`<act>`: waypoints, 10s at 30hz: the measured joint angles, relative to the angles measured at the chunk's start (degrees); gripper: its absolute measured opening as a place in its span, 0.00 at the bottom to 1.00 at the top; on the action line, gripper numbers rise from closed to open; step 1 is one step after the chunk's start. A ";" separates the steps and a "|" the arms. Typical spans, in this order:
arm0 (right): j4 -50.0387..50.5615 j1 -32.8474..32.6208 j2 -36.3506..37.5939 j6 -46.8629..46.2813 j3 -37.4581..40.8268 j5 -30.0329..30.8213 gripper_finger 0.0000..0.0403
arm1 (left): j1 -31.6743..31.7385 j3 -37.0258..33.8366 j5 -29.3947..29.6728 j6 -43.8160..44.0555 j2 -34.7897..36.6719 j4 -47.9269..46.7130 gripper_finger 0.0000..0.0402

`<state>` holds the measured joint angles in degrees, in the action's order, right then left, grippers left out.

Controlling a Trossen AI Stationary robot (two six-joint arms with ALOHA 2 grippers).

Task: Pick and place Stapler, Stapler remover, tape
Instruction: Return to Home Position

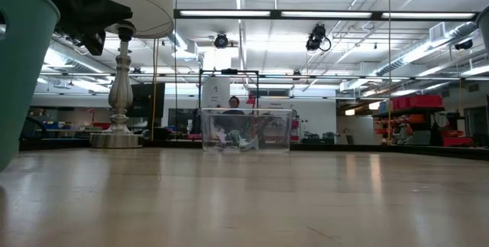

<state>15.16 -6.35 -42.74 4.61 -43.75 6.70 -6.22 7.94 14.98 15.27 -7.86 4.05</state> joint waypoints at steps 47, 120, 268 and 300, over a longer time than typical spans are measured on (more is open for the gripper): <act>-25.39 -0.02 19.49 -7.39 37.92 -1.61 0.01 | -0.02 0.00 -0.02 0.04 0.00 -0.03 0.05; -16.54 -0.01 42.47 -5.58 42.84 -1.65 0.04 | -0.02 0.00 -0.02 0.04 0.00 -0.03 0.05; -16.45 -0.02 42.45 -5.36 42.82 -3.10 0.04 | 4.81 -4.03 -7.32 -11.87 6.21 18.32 0.05; -16.44 -0.01 42.45 -5.40 42.82 -3.10 0.04 | 4.88 -7.48 -7.34 -7.11 7.65 -1.20 0.05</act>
<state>-1.28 -6.36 -0.30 -0.80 -0.93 3.60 -1.34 0.47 7.64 8.16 -0.21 2.84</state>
